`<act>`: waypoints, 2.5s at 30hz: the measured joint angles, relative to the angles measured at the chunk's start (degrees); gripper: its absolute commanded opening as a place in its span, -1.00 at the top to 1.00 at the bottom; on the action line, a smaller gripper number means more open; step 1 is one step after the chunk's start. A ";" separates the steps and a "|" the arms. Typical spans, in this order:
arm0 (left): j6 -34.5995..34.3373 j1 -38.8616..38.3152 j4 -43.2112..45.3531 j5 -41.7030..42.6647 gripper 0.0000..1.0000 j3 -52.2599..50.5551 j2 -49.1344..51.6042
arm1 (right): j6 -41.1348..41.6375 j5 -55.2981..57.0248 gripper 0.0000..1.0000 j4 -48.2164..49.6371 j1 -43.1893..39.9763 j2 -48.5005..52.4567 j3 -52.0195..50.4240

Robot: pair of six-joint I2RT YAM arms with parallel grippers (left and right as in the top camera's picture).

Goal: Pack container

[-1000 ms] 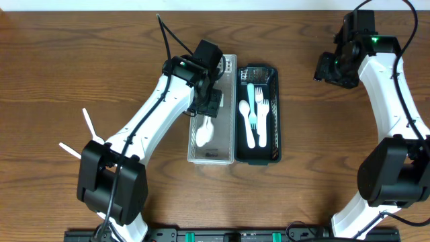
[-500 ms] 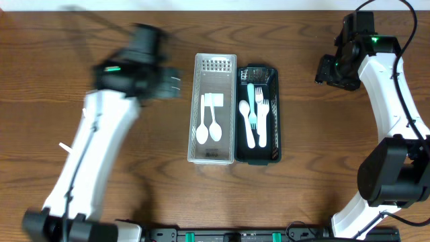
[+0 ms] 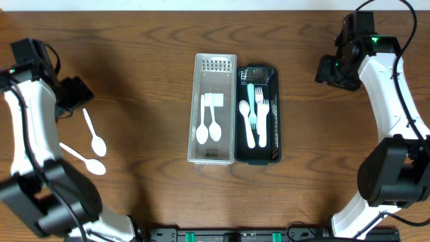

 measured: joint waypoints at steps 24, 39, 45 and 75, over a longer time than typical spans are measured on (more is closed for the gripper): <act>2.86 0.15 11.50 6.32 -0.68 -11.43 12.83 | -0.13 0.02 -0.18 0.98 0.00 0.00 0.00; 3.32 0.15 11.19 6.47 0.72 -11.74 12.63 | -0.13 0.02 -0.18 0.52 0.00 0.00 0.00; 3.32 0.13 11.13 6.49 0.88 -11.74 12.55 | -0.13 0.02 -0.18 0.37 0.00 0.00 0.00; 6.08 -51.08 8.17 6.32 0.88 -3.45 -7.61 | -0.13 0.04 -0.19 1.49 0.00 0.00 0.00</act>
